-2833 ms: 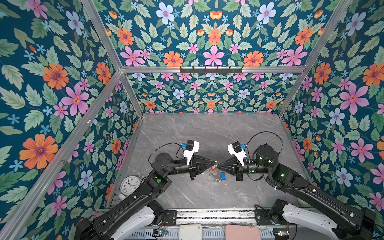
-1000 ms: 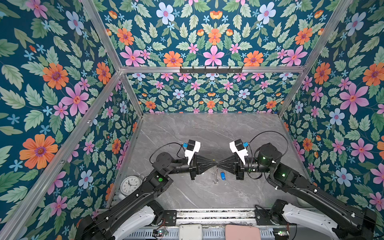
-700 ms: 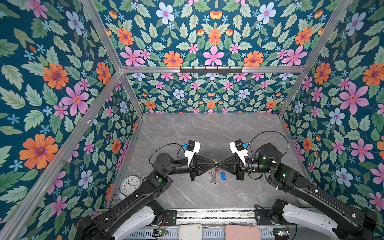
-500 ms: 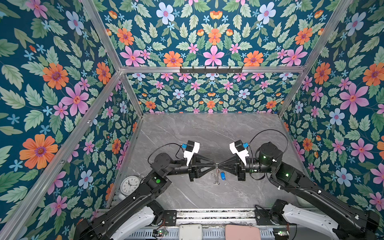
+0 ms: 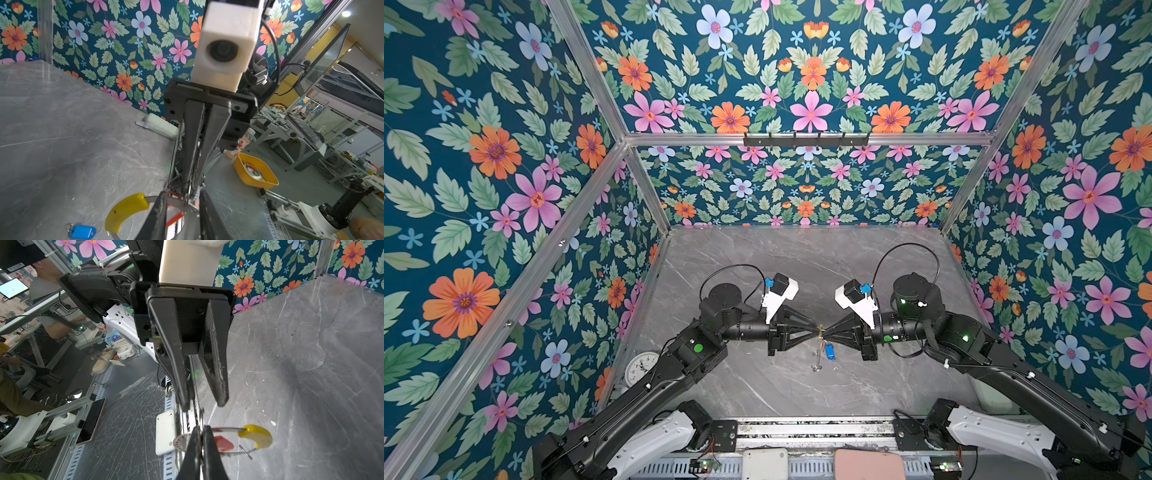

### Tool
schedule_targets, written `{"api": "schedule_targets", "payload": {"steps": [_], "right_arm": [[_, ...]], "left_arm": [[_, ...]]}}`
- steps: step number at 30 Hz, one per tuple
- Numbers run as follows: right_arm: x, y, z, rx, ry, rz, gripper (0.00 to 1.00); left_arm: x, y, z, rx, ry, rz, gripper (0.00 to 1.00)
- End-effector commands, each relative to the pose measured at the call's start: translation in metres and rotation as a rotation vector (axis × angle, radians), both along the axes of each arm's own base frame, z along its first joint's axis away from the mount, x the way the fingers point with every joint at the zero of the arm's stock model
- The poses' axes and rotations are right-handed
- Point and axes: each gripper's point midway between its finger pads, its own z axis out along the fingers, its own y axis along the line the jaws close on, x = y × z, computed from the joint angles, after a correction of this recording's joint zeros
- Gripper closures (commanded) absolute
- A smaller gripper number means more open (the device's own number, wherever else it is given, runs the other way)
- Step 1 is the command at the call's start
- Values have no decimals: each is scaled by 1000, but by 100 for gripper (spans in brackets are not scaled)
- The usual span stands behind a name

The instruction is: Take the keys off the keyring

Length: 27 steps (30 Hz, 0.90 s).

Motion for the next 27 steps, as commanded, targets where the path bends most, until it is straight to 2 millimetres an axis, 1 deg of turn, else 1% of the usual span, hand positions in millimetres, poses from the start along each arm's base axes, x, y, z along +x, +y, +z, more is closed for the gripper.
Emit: {"api": "schedule_targets", "payload": {"steps": [1, 7, 11, 24, 27], "right_arm": [[-1, -2, -3, -31, -9, 8, 100], [3, -1, -2, -49, -7, -4, 100], [5, -1, -1, -51, -14, -16, 100], [7, 1, -2, -69, -6, -11, 100], [8, 2, -4, -77, -2, -11, 100]], "left_arm": [[-7, 0, -4, 33, 0, -47, 74], [-9, -2, -2, 34, 2, -70, 81], [-8, -2, -6, 49, 7, -72, 81], [-5, -5, -3, 47, -2, -75, 87], [-5, -6, -4, 48, -1, -77, 87]]}}
